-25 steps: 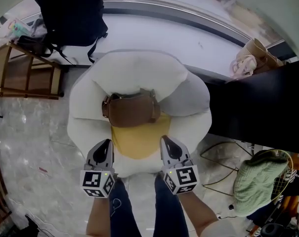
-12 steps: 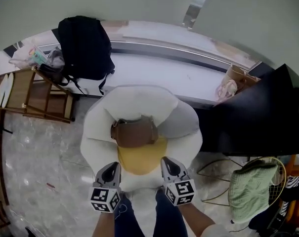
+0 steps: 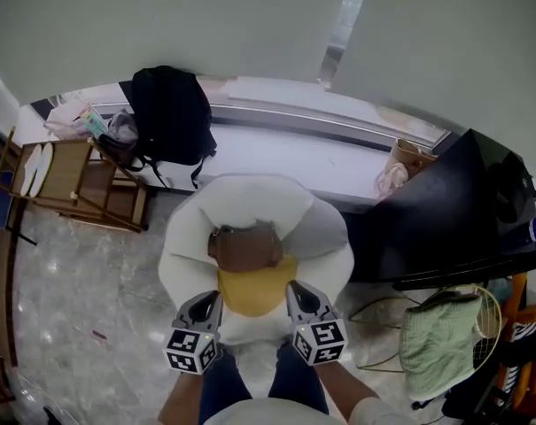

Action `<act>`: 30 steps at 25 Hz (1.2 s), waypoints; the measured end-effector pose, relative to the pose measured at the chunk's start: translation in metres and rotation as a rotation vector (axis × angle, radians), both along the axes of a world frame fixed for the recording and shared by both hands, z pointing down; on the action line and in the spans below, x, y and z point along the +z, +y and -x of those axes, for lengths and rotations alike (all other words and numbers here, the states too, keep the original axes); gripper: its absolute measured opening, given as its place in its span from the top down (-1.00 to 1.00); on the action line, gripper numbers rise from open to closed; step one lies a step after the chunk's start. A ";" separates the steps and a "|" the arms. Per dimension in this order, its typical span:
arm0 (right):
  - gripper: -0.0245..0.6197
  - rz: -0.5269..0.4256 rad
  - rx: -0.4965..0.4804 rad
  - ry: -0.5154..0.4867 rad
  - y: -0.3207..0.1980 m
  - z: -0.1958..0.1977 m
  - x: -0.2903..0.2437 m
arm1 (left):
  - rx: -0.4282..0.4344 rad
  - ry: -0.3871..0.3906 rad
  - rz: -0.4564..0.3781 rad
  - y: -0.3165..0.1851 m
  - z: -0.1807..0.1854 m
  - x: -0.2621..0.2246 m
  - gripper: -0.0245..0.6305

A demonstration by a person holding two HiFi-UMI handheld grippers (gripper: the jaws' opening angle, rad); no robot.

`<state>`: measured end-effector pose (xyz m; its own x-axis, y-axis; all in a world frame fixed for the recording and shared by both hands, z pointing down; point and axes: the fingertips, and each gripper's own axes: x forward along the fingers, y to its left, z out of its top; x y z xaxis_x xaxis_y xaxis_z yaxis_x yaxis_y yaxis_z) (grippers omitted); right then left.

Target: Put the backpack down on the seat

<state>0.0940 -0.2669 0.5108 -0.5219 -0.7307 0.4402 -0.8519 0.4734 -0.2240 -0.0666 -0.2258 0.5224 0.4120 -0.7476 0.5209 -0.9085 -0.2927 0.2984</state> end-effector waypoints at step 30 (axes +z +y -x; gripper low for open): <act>0.80 -0.203 -0.053 0.024 0.027 -0.016 -0.154 | 0.053 -0.021 -0.256 0.024 -0.005 -0.172 0.79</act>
<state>0.1104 -0.2399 0.3565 -0.5530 -0.7776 0.2993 -0.8285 0.5511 -0.0988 -0.0612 -0.2016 0.3509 0.4458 -0.8337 0.3260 -0.8948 -0.4041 0.1900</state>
